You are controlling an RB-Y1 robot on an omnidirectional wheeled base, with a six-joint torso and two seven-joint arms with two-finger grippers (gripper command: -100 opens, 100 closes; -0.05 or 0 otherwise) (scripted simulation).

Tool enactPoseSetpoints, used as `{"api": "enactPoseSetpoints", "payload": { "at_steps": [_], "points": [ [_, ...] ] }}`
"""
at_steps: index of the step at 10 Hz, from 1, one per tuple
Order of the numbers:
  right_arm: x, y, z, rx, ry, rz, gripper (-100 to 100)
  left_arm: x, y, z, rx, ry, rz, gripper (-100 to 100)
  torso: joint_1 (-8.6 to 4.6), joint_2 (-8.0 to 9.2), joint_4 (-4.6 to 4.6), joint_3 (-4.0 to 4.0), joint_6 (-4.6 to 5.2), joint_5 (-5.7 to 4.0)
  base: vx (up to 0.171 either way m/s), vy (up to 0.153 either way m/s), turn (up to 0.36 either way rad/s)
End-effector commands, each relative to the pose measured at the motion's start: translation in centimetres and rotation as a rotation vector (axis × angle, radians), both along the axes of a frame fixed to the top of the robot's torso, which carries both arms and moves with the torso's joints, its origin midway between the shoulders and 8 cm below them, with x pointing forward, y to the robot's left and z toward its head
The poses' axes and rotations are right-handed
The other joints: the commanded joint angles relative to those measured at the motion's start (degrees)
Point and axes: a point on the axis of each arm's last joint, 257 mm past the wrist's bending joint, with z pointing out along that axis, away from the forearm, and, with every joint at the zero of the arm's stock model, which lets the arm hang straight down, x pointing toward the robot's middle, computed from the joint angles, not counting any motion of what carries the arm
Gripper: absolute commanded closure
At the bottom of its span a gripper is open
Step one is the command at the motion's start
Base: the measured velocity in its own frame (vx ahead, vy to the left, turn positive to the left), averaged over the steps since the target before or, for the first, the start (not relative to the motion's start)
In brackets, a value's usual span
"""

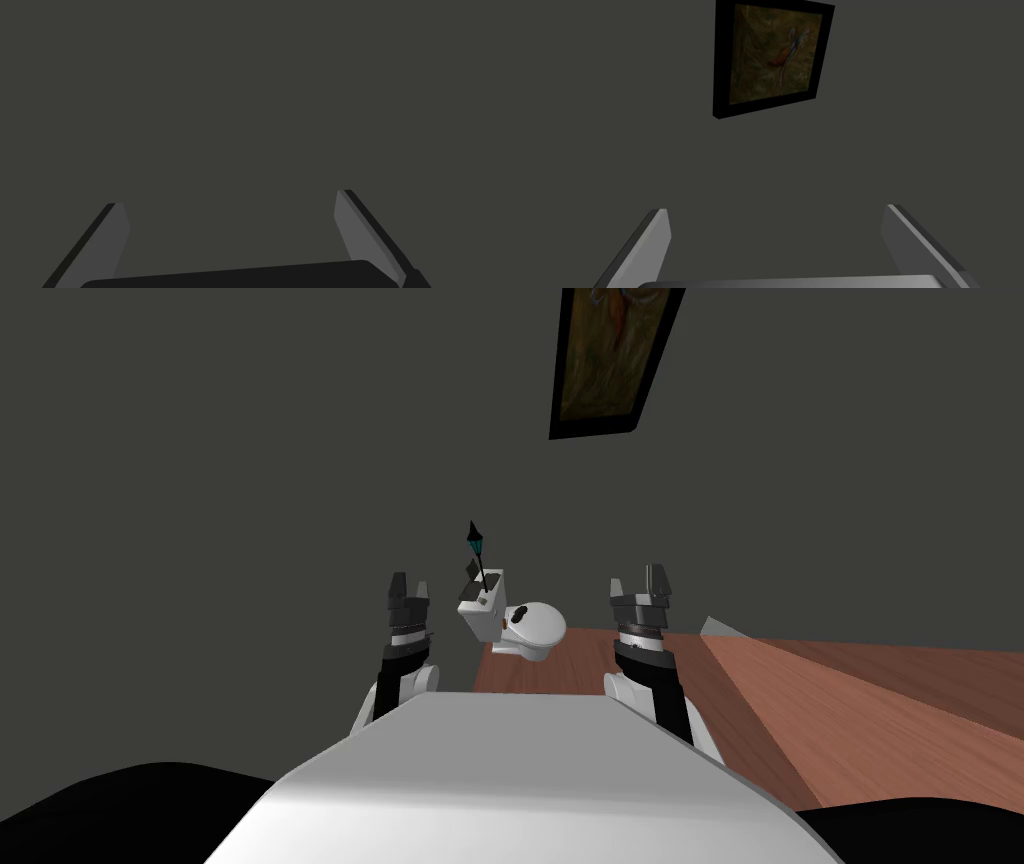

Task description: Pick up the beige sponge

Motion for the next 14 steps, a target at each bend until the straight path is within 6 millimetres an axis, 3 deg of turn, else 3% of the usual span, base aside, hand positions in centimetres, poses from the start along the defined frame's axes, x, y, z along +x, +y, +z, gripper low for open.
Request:
{"api": "enactPoseSetpoints", "payload": {
  "at_steps": [1,14],
  "points": [
    [0.0,0.0,0.0,0.000,0.000,0.000,0,0.3,-0.2,0.0,0.027,0.016,-0.012,-100,0.00,0.00,0.00,0.00,0.00,0.00,0.001,-0.010,0.014],
    [0.0,0.0,0.0,0.000,0.000,0.000,0,4.2,0.7,-2.2,0.094,0.244,-0.018,-100,-0.26,-0.01,0.00,-0.01,0.00,-0.06,0.004,-0.052,0.036]
  ]
}}
